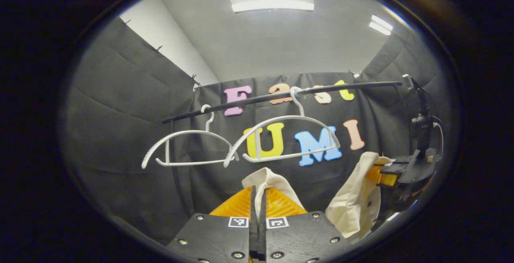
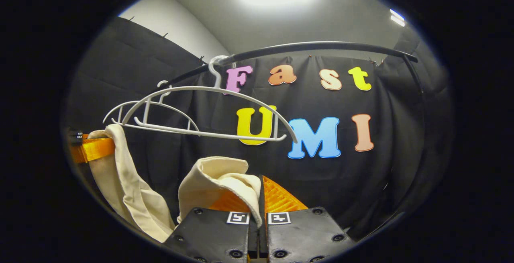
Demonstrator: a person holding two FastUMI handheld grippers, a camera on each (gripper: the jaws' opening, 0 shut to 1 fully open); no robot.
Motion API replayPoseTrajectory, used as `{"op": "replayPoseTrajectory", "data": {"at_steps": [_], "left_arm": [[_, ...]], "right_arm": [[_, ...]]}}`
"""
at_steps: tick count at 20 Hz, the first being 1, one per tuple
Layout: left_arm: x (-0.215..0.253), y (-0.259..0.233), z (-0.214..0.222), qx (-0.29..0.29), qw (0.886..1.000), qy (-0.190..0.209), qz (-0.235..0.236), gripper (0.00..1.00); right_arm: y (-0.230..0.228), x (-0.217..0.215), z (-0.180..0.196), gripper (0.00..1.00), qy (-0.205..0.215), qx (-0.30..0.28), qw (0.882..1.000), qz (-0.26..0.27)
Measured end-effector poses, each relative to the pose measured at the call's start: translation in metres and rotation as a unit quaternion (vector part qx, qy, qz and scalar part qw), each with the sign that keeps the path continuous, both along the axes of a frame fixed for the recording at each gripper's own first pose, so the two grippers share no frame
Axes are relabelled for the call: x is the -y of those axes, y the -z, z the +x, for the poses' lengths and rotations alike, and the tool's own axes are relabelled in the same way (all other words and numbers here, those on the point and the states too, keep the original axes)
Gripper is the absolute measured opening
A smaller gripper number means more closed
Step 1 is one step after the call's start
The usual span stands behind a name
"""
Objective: Grasp the clothes on the hanger with both hands and then place them into the laundry hamper below.
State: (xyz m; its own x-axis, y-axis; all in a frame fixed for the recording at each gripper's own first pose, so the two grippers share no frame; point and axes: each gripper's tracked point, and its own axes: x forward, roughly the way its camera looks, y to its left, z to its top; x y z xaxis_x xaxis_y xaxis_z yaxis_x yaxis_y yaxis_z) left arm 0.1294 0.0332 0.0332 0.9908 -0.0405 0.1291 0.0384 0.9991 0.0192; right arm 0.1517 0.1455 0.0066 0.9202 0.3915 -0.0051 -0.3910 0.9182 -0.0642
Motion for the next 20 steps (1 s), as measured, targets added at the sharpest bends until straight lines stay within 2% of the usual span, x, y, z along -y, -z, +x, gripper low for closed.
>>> {"op": "replayPoseTrajectory", "data": {"at_steps": [1,6,8,11,12,13,14,20], "left_arm": [[0.003,-0.003,-0.005,0.003,1.000,0.007,-0.007,0.01],[0.023,-0.025,-0.026,0.023,0.998,0.036,-0.039,0.01],[0.033,-0.019,-0.024,0.019,0.998,0.045,-0.045,0.00],[0.047,0.008,-0.025,-0.007,0.997,0.055,-0.058,0.02],[0.050,0.019,-0.025,-0.017,0.996,0.056,-0.061,0.01],[0.053,0.036,-0.027,-0.032,0.996,0.056,-0.063,0.01],[0.055,0.053,-0.028,-0.047,0.995,0.055,-0.068,0.01],[0.077,0.139,-0.024,-0.132,0.987,0.065,-0.061,0.01]], "right_arm": [[-0.003,-0.006,-0.007,0.03,-0.007,0.000,1.000,0.001],[-0.021,-0.029,-0.045,0.02,-0.044,-0.010,0.998,0.034],[-0.017,-0.032,-0.054,0.03,-0.053,-0.014,0.998,0.040],[0.015,-0.032,-0.065,0.03,-0.056,-0.044,0.997,0.035],[0.028,-0.031,-0.070,0.00,-0.056,-0.057,0.996,0.034],[0.041,-0.029,-0.074,0.03,-0.056,-0.069,0.996,0.032],[0.053,-0.026,-0.075,0.00,-0.054,-0.083,0.995,0.029],[0.142,-0.012,-0.090,0.07,-0.043,-0.172,0.984,-0.013]]}}
